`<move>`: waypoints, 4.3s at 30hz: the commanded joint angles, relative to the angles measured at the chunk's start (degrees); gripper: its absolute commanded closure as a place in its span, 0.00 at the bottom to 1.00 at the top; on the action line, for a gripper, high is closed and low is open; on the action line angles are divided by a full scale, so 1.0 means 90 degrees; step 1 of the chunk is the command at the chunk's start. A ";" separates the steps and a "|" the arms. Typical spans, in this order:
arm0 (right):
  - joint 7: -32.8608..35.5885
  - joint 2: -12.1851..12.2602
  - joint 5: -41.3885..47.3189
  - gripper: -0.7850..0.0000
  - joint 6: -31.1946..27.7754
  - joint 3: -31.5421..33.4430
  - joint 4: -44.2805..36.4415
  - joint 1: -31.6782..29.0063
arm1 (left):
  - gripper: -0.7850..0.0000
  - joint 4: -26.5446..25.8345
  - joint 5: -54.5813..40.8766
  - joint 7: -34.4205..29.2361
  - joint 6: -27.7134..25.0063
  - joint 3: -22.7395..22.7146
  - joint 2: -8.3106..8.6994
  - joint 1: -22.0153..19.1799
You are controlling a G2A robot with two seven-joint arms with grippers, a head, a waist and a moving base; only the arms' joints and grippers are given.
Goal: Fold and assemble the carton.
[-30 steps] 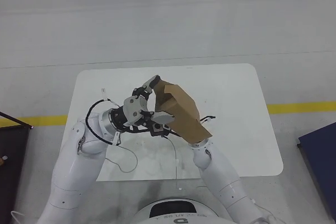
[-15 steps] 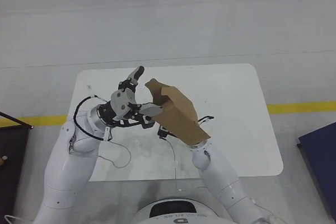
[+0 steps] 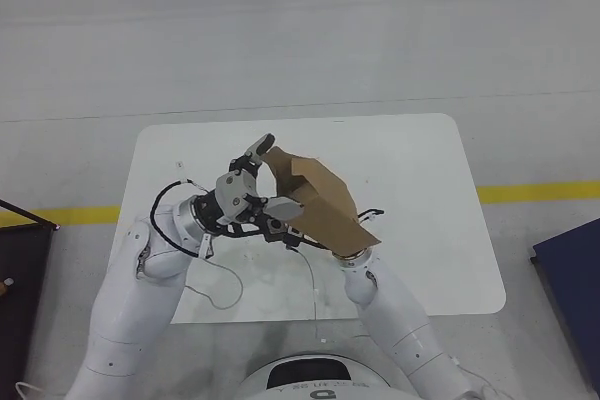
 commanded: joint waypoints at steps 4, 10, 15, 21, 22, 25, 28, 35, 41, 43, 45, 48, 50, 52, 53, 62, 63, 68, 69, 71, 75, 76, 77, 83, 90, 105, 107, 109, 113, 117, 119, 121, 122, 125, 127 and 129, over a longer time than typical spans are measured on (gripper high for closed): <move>0.0040 0.0030 0.0006 1.00 -0.0040 -0.0036 -0.0009 -0.0005 | 0.03 -0.0096 0.0020 0.0062 0.0074 -0.0022 0.0020 -0.0002; 0.0085 0.0059 0.0039 1.00 -0.0085 -0.0097 0.0045 0.0016 | 0.05 -0.0234 0.0253 0.0085 0.0301 -0.0100 0.0060 0.0064; 0.0091 0.0075 0.0151 1.00 -0.0090 -0.0133 0.0095 0.0052 | 0.06 -0.0300 0.0685 -0.0010 0.0446 -0.0204 0.0093 0.0106; 0.0058 0.0096 0.0209 1.00 -0.0058 -0.0146 0.0111 0.0078 | 0.08 -0.0250 0.1003 -0.0334 0.0362 -0.0356 0.0111 0.0149; 0.0052 0.0098 0.0214 1.00 -0.0051 -0.0148 0.0113 0.0084 | 0.09 -0.0222 0.0958 -0.0398 0.0328 -0.0375 0.0111 0.0157; 0.0034 0.0106 0.0222 1.00 -0.0033 -0.0156 0.0114 0.0099 | 0.15 -0.0190 0.0845 -0.0482 0.0269 -0.0414 0.0115 0.0164; 0.0022 0.0111 0.0227 1.00 -0.0022 -0.0167 0.0125 0.0113 | 0.09 -0.0285 0.0797 -0.0490 0.0164 -0.0542 0.0128 0.0114; 0.0119 0.0188 -0.0101 1.00 -0.0119 0.0012 0.0168 0.0104 | 0.00 -0.0763 0.1587 0.0246 0.0231 -0.1687 0.0299 0.0024; 0.0270 0.0289 -0.0555 1.00 -0.0270 0.0222 0.0185 0.0079 | 0.00 -0.0951 0.2438 0.0780 0.0501 -0.2179 0.0400 -0.0032; 0.0270 0.0289 -0.0555 1.00 -0.0270 0.0222 0.0185 0.0079 | 0.00 -0.0951 0.2438 0.0780 0.0501 -0.2179 0.0400 -0.0032; 0.0270 0.0289 -0.0555 1.00 -0.0270 0.0222 0.0185 0.0079 | 0.00 -0.0951 0.2438 0.0780 0.0501 -0.2179 0.0400 -0.0032; 0.0270 0.0289 -0.0555 1.00 -0.0270 0.0222 0.0185 0.0079 | 0.00 -0.0953 0.2465 0.0787 0.0482 -0.2171 0.0400 -0.0023; 0.0222 0.0289 -0.0569 1.00 -0.0282 0.0215 0.0185 0.0075 | 0.00 -0.0900 0.2564 0.0768 0.0477 -0.2128 0.0410 -0.0021; 0.0018 0.0311 -0.0622 1.00 -0.0037 0.0194 0.0113 0.0069 | 0.00 -0.0696 0.2383 0.0788 0.0682 -0.2162 0.0434 -0.0116; -0.0117 0.0351 -0.0785 1.00 0.0115 0.0264 0.0081 0.0064 | 0.00 -0.0583 0.2251 0.0933 0.1073 -0.2168 0.0470 -0.0220; -0.0555 0.0536 -0.1030 1.00 0.0554 0.0534 -0.0260 -0.0097 | 0.00 -0.0166 -0.0372 0.2722 0.1108 -0.1027 0.1032 -0.0824; -0.0579 0.0553 -0.1025 1.00 0.0577 0.0535 -0.0294 -0.0106 | 0.00 -0.0090 -0.0698 0.3020 0.1108 -0.0904 0.1133 -0.0945; -0.0571 0.0603 -0.1058 1.00 0.0570 0.0535 -0.0327 -0.0132 | 0.07 0.0036 -0.1566 0.3546 0.1108 -0.0551 0.1412 -0.1281; -0.0565 0.0612 -0.1061 1.00 0.0563 0.0535 -0.0328 -0.0135 | 0.10 0.0061 -0.1664 0.3590 0.1108 -0.0519 0.1460 -0.1334; -0.0549 0.0632 -0.1076 1.00 0.0547 0.0541 -0.0323 -0.0142 | 0.13 0.0118 -0.1816 0.3614 0.1108 -0.0503 0.1549 -0.1425; -0.0529 0.0668 -0.1080 1.00 0.0528 0.0524 -0.0336 -0.0148 | 0.24 0.0159 -0.1830 0.3682 0.1108 -0.0452 0.1708 -0.1511; -0.0529 0.0676 -0.1084 1.00 0.0527 0.0518 -0.0329 -0.0148 | 0.25 0.0141 -0.1817 0.3697 0.1108 -0.0394 0.1743 -0.1521; -0.0529 0.0683 -0.1083 1.00 0.0527 0.0506 -0.0329 -0.0142 | 0.25 0.0135 -0.1810 0.3688 0.1108 -0.0336 0.1774 -0.1530; -0.0523 0.0719 -0.1077 1.00 0.0521 0.0403 -0.0329 -0.0082 | 0.27 0.0164 -0.1650 0.3500 0.1108 0.0105 0.1922 -0.1657; -0.0475 0.0760 -0.1057 1.00 0.0473 0.0333 -0.0309 -0.0050 | 0.31 0.0283 -0.1454 0.3119 0.1108 0.0533 0.2045 -0.1879; -0.0393 0.0846 -0.1001 1.00 0.0392 0.0204 -0.0289 -0.0017 | 0.44 0.0648 -0.1167 0.2315 0.1108 0.1055 0.2223 -0.2262; -0.0395 0.0856 -0.0998 1.00 0.0394 0.0186 -0.0283 -0.0013 | 0.45 0.0672 -0.1117 0.2267 0.1108 0.1075 0.2245 -0.2266; -0.0395 0.0864 -0.0996 1.00 0.0393 0.0153 -0.0291 -0.0003 | 0.50 0.0682 -0.1063 0.2211 0.1108 0.1127 0.2264 -0.2274; -0.0384 0.0880 -0.1002 1.00 0.0382 0.0095 -0.0300 0.0021 | 0.53 0.0644 -0.0981 0.2137 0.1108 0.1286 0.2282 -0.2316; -0.0359 0.0900 -0.0989 1.00 0.0358 0.0067 -0.0292 0.0034 | 0.58 0.0603 -0.0956 0.2062 0.1108 0.1405 0.2305 -0.2382; -0.0342 0.0910 -0.0978 1.00 0.0340 0.0059 -0.0282 0.0034 | 0.62 0.0568 -0.0989 0.2006 0.1108 0.1426 0.2324 -0.2398; -0.0325 0.0920 -0.0983 1.00 0.0324 0.0050 -0.0265 0.0033 | 0.67 0.0512 -0.0967 0.2007 0.1108 0.1431 0.2350 -0.2397; -0.0313 0.0924 -0.0974 1.00 0.0312 0.0043 -0.0255 0.0033 | 0.69 0.0475 -0.0970 0.2006 0.1108 0.1432 0.2363 -0.2382; -0.0251 0.0939 -0.1046 1.00 0.0249 0.0039 -0.0186 0.0060 | 0.74 0.0335 -0.0909 0.2057 0.1108 0.1425 0.2412 -0.2328; -0.0190 0.0945 -0.1164 1.00 0.0188 0.0036 -0.0118 0.0090 | 0.78 0.0282 -0.0883 0.2077 0.1108 0.1421 0.2433 -0.2298; -0.0120 0.0946 -0.1291 1.00 0.0118 0.0005 -0.0062 0.0130 | 0.80 0.0235 -0.0845 0.2096 0.1108 0.1401 0.2455 -0.2269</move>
